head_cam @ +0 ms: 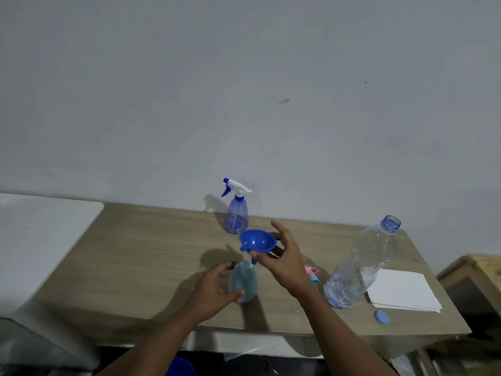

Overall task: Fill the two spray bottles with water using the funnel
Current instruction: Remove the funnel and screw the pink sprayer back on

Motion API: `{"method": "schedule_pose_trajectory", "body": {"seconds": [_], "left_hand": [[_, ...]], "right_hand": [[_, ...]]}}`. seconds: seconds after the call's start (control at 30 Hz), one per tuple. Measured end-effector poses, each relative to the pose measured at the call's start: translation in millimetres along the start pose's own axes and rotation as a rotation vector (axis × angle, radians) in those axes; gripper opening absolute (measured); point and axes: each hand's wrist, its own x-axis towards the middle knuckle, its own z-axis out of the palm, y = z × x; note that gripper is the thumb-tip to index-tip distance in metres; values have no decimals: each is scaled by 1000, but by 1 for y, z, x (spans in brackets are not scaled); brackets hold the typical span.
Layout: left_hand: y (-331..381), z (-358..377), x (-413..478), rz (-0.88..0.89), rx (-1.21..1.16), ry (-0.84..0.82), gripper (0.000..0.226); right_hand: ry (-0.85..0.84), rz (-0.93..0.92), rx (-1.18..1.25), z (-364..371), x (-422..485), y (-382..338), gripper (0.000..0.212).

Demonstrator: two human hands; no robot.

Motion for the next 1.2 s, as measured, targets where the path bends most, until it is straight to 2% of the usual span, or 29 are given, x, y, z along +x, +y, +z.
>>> {"method": "schedule_pose_trajectory", "body": {"seconds": [0.1,0.17,0.23,0.33,0.43,0.5,0.57,0.7,0.8,0.9,1.0,1.07,1.2], "left_hand": [[-1,4,4,21,-13,5,70],[-1,6,6,34,-18,22,66],[-2,9,9,49,-21,33,62],[-5,13,13,56,-22,25,58],[-9,14,17,43,-13,24,55],[-12,15,19,43,-9,27,53],[-13,15,20,41,-15,29,52],[-11,16,19,53,-55,52,50],[-12,16,17,55,-86,58,48],[-14,18,16,45,-100,55,50],[-14,19,15,29,-116,53,51],[-15,19,15,22,-115,50,52],[-15,18,14,24,-112,43,51]], "right_hand": [[210,41,89,-18,3,1,79],[228,105,-4,-32,0,11,80],[155,189,-182,-44,-7,30,86],[-40,291,-513,-52,-22,56,98],[-194,356,-803,-45,-31,72,88],[-237,360,-913,-39,-31,77,76],[-287,343,-998,-32,-27,79,75],[-330,342,-1037,-27,-23,89,74],[-314,338,-962,-36,-23,96,77],[-110,334,-903,-48,-17,96,72],[106,330,-877,-63,-1,97,39],[53,379,-953,-70,9,98,19],[-54,484,-992,-70,17,111,41]]}}
